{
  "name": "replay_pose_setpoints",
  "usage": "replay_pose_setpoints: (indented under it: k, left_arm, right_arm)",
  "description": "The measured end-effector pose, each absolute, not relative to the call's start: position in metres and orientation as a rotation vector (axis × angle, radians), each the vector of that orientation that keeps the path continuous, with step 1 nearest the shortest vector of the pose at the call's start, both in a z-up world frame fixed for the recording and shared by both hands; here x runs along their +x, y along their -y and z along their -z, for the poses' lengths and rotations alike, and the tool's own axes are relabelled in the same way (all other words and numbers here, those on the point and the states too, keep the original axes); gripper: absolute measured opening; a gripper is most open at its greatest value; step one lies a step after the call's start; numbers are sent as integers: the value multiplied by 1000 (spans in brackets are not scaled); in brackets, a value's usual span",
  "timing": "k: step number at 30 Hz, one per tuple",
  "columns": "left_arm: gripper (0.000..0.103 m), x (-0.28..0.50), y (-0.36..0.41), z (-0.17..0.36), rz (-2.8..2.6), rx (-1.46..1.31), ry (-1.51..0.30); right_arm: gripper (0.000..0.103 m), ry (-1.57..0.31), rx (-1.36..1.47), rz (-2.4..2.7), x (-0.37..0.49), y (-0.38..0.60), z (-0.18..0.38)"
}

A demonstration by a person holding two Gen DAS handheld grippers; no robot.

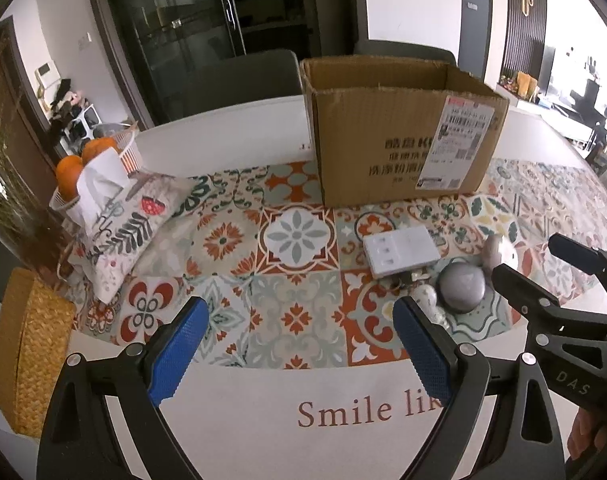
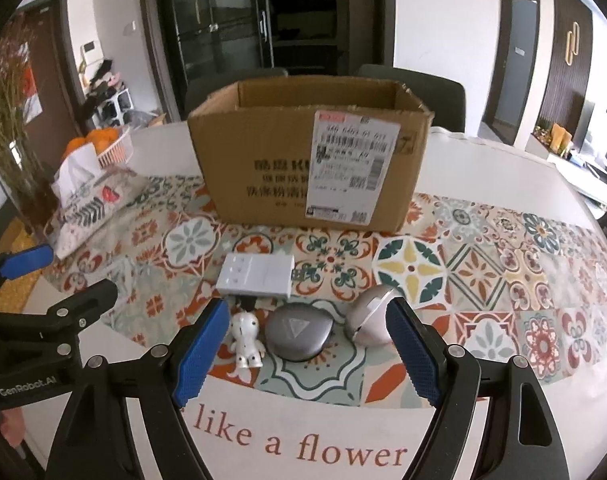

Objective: Organize rigid objects
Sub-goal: 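Move both open grippers back over the items on the runner, then close the right gripper on the grey earbud case while the left gripper grasps the white figurine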

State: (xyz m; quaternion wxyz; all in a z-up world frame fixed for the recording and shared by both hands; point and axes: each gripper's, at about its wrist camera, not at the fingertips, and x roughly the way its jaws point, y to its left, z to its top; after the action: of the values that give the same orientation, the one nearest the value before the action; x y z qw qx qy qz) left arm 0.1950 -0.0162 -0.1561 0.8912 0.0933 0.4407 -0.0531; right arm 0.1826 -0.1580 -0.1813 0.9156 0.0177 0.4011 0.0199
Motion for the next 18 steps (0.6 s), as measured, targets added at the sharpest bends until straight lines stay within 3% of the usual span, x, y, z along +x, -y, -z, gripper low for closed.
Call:
replay_pose_setpoints:
  k: [18]
  left_arm:
    - [94,198,17,204,141,211,-905]
  right_arm:
    - [75,-891,-9,-88,199,149,237]
